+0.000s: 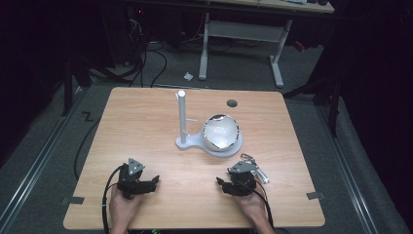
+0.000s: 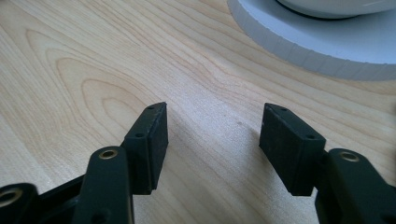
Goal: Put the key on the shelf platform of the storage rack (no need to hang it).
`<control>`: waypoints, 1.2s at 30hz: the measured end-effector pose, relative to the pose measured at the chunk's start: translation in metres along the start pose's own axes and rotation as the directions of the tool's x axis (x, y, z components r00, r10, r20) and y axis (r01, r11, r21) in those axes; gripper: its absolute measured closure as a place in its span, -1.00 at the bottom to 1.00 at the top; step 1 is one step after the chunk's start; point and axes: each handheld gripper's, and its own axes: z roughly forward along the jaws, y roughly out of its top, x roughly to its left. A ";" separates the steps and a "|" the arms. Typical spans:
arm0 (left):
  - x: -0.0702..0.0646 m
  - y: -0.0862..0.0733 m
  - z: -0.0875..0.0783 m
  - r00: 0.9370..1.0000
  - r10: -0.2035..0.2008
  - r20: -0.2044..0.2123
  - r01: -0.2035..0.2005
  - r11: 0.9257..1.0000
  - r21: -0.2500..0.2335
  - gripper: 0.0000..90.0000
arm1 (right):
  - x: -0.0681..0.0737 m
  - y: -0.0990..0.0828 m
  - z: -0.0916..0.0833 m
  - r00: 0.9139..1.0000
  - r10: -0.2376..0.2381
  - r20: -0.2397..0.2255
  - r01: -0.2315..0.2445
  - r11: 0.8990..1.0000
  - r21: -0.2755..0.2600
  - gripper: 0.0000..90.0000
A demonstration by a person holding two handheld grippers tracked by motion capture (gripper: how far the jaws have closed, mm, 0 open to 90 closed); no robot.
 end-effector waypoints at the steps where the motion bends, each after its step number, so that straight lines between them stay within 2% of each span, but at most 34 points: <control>1: 0.000 0.000 0.000 1.000 0.000 0.000 0.000 1.000 0.000 -0.66 | 0.000 0.000 0.000 1.000 0.004 -0.003 -0.004 1.000 0.000 -0.03; 5: 0.000 0.000 0.000 1.000 0.000 0.000 0.000 1.000 0.000 -0.66 | -0.002 0.000 -0.002 1.000 0.014 -0.005 -0.014 1.000 0.002 -0.01; 14: 0.000 0.000 0.000 1.000 0.000 0.000 0.000 1.000 0.000 -0.66 | -0.004 0.000 -0.015 1.000 0.012 0.011 -0.012 0.999 -0.041 0.03; 24: 0.000 0.000 0.000 1.000 0.001 0.000 -0.001 1.000 0.000 -0.66 | -0.010 -0.002 -0.030 1.000 0.022 0.020 -0.021 0.998 -0.062 0.11; 36: 0.000 0.000 0.000 1.000 0.000 0.000 0.000 1.000 0.000 -0.66 | -0.023 -0.006 -0.048 0.996 0.055 0.067 -0.048 0.994 -0.102 0.14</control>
